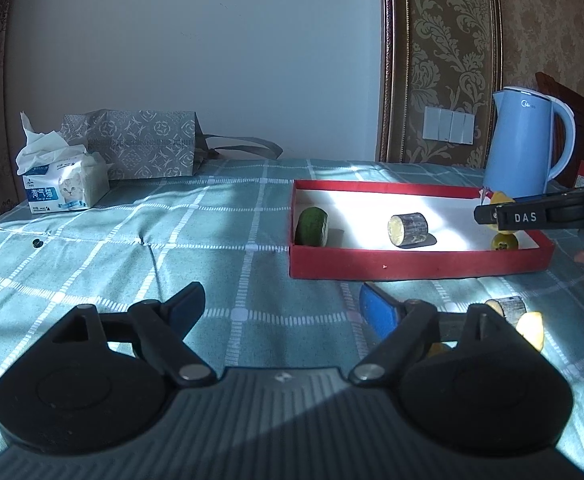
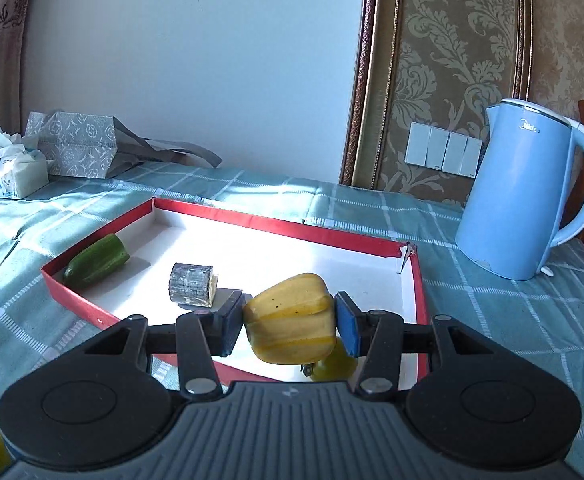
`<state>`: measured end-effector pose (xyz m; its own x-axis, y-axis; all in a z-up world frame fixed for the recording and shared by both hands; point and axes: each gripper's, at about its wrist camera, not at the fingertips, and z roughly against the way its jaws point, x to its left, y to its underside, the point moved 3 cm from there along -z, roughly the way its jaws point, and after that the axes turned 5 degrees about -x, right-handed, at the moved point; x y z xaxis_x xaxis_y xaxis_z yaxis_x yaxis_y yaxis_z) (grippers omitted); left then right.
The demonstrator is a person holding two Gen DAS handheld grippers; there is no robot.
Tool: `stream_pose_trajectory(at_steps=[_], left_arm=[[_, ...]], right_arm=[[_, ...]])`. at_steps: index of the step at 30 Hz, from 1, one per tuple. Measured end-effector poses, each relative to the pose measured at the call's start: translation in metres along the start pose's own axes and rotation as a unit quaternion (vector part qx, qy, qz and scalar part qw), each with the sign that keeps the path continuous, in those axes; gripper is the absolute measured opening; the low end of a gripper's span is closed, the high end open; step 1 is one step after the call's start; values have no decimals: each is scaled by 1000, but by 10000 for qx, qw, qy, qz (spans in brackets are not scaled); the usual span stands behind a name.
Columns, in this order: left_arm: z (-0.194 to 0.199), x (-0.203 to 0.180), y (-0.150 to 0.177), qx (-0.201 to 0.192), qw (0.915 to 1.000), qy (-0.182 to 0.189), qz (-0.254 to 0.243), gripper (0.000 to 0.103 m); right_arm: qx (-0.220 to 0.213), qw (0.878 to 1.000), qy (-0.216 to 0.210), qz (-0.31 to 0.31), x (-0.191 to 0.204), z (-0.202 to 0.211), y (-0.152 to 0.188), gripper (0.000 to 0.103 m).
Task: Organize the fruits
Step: 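Lower the yellow pepper piece into the tray and open the right tool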
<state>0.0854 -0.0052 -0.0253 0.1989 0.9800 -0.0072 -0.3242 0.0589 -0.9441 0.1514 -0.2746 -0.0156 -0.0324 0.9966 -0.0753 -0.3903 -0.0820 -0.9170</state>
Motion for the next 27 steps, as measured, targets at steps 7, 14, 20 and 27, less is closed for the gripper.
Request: stream_pose_trajectory(at_steps=[7,14,20,27], left_arm=[[-3,1,-1,76,9999,102,86,83],[-5,2,0,117,9998,134,99,83],[-7,2,1,158,9997,128,96,83],[-8,1,1,177,9998,99,64,83]], right_arm=[[438,9990,-34,-111,-1,-48,3,48],[621,9980,35,-100,5,-68,10,48],[580,9979,50,-268,3,-69,13,48],[75,9986,16,-516,-5,-38,9,59]])
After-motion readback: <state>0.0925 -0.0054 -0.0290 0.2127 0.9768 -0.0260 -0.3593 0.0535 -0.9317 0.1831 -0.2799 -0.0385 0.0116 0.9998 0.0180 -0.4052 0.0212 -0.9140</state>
